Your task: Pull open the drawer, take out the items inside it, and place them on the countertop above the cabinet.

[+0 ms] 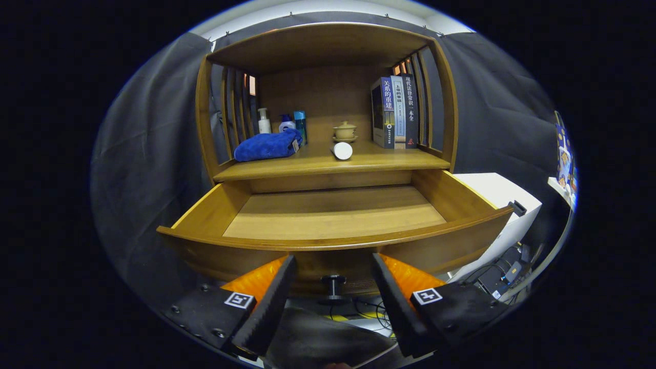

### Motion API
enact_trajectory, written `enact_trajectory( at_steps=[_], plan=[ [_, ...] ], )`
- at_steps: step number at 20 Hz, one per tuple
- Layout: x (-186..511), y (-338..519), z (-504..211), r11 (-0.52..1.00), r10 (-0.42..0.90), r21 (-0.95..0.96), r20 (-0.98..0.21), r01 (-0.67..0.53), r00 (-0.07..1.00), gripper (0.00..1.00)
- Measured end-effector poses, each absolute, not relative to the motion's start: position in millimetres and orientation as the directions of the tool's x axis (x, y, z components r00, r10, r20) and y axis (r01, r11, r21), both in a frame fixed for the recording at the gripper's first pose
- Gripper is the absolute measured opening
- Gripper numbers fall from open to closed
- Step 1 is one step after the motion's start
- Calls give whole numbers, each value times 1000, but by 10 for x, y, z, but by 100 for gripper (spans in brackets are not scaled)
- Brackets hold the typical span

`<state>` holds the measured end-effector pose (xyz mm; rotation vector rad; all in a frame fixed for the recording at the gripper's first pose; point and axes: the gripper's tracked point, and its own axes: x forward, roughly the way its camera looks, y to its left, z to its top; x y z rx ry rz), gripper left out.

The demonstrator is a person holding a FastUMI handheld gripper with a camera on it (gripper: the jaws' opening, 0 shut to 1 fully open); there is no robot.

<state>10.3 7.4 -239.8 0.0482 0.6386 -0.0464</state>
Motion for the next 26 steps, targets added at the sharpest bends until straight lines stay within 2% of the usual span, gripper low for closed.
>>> enact_trajectory(
  at_steps=[6,18,26],
  plan=[
    [552,74,-2406,997,-43,34,-556,75,830,97],
    [1531,46,-2662,996,-44,37,-550,78,834,98],
    [1857,32,-2719,996,-46,42,-553,84,832,98]
  ],
)
